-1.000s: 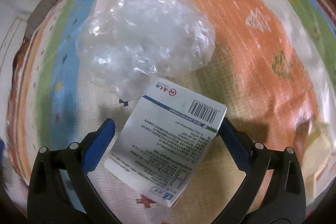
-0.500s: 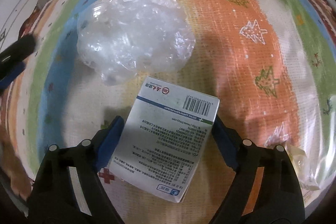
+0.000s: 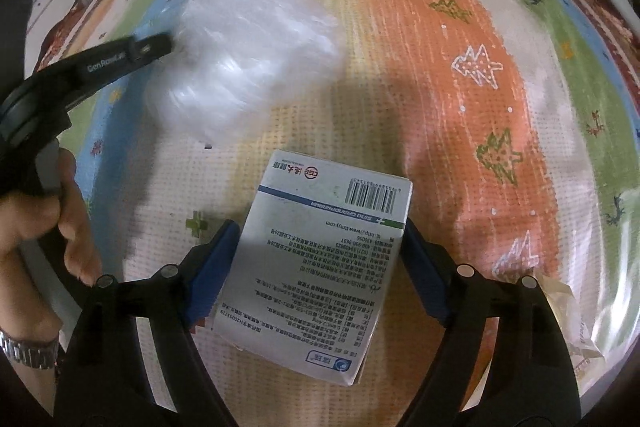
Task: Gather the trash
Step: 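Grasp the clear plastic cup with the left gripper while the right gripper holds the box, then carry the plastic cup and medicine box with both grippers over the bin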
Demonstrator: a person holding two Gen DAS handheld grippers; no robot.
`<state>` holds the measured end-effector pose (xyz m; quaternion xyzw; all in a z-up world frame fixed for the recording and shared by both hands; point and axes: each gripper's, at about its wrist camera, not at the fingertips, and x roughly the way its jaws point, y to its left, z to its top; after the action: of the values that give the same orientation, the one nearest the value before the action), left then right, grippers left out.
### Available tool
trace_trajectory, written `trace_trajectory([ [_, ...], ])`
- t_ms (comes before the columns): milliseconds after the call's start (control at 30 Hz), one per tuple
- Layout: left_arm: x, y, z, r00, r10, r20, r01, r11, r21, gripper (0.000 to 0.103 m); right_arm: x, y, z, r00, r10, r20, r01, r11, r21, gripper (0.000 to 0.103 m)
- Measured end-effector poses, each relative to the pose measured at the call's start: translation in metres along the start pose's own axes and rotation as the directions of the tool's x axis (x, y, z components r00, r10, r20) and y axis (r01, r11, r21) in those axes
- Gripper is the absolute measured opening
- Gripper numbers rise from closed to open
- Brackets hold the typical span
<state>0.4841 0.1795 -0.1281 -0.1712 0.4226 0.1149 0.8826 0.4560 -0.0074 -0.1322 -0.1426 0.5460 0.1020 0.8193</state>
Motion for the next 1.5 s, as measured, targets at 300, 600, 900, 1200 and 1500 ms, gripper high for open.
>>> trace_trajectory([
  [300, -0.051, 0.055, -0.004, 0.997, 0.071, -0.002, -0.071, 0.995, -0.074, 0.003, -0.030, 0.016, 0.003, 0.998, 0.007, 0.063, -0.004, 0.999, -0.051, 0.073],
  [600, -0.095, 0.053, -0.020, 0.984, 0.070, -0.166, -0.068, 0.998, 0.020, 0.003, -0.083, 0.040, -0.004, 0.992, 0.027, 0.126, -0.008, 0.989, -0.149, 0.072],
  [900, -0.144, 0.052, -0.057, 0.977, 0.035, -0.209, -0.049, 0.997, -0.060, 0.003, -0.131, 0.039, -0.032, 0.986, 0.052, 0.157, -0.023, 0.982, -0.185, 0.072],
  [1200, -0.204, 0.034, -0.077, 0.989, -0.018, -0.144, 0.009, 0.998, -0.061, 0.003, -0.165, 0.031, -0.068, 0.982, 0.084, 0.168, -0.052, 0.981, -0.188, 0.071],
  [1500, -0.229, 0.025, -0.092, 0.989, -0.030, -0.142, 0.024, 0.999, -0.046, 0.003, -0.202, 0.025, -0.100, 0.971, 0.126, 0.203, -0.087, 0.978, -0.188, 0.071],
])
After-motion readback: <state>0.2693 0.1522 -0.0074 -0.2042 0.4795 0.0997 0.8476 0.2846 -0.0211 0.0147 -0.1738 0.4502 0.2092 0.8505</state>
